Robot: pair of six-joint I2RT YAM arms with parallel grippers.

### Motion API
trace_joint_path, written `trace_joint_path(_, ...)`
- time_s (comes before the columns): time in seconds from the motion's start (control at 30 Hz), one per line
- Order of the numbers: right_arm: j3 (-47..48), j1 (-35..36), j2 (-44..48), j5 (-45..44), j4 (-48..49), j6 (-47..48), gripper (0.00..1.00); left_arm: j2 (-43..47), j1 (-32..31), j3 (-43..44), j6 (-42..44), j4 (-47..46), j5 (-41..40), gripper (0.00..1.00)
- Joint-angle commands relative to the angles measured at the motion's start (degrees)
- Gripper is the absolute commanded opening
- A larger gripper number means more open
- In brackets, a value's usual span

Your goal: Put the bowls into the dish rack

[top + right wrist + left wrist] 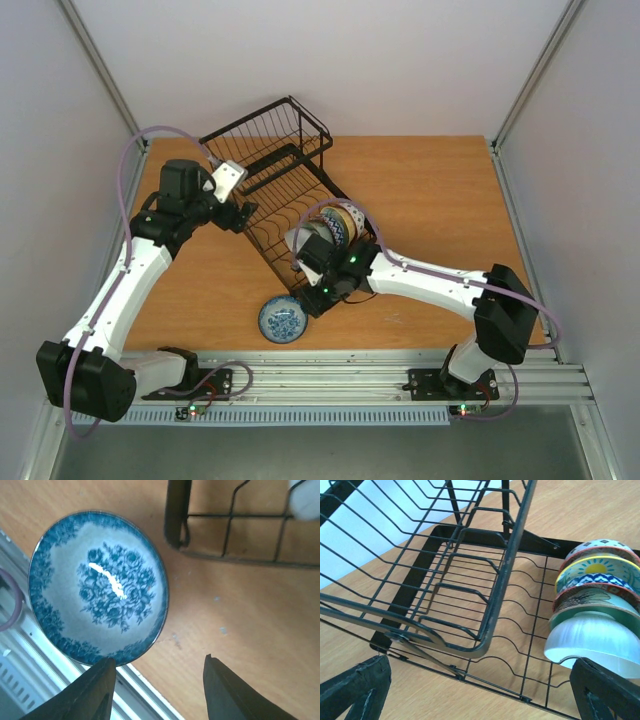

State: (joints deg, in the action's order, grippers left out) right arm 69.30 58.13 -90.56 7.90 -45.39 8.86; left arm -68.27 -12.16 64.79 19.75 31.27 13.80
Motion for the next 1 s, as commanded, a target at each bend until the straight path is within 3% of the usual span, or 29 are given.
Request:
trace_joint_path(0.0, -2.01, 0.21, -0.83, 8.90, 5.94, -3.86, 0.49, -0.11, 0.29, 0.85, 0.54, 0.61, 3.74, 0.98)
trace_joint_path(0.53, -2.81, 0.31, -7.50, 7.14, 9.45, -4.49, 0.46, -0.67, 0.25, 0.90, 0.90, 0.98, 5.42, 0.98)
trace_joint_path(0.7, -3.52, 0.32, -8.88, 8.29, 10.93, -5.21, 0.39, -0.67, 0.31, 0.94, 0.91, 1.03, 5.53, 0.98)
trace_joint_path(0.97, -4.73, 0.65, -9.87, 9.04, 11.81, -6.14, 0.21, -0.79, 0.32, 0.94, 0.99, 1.28, 6.57, 0.98)
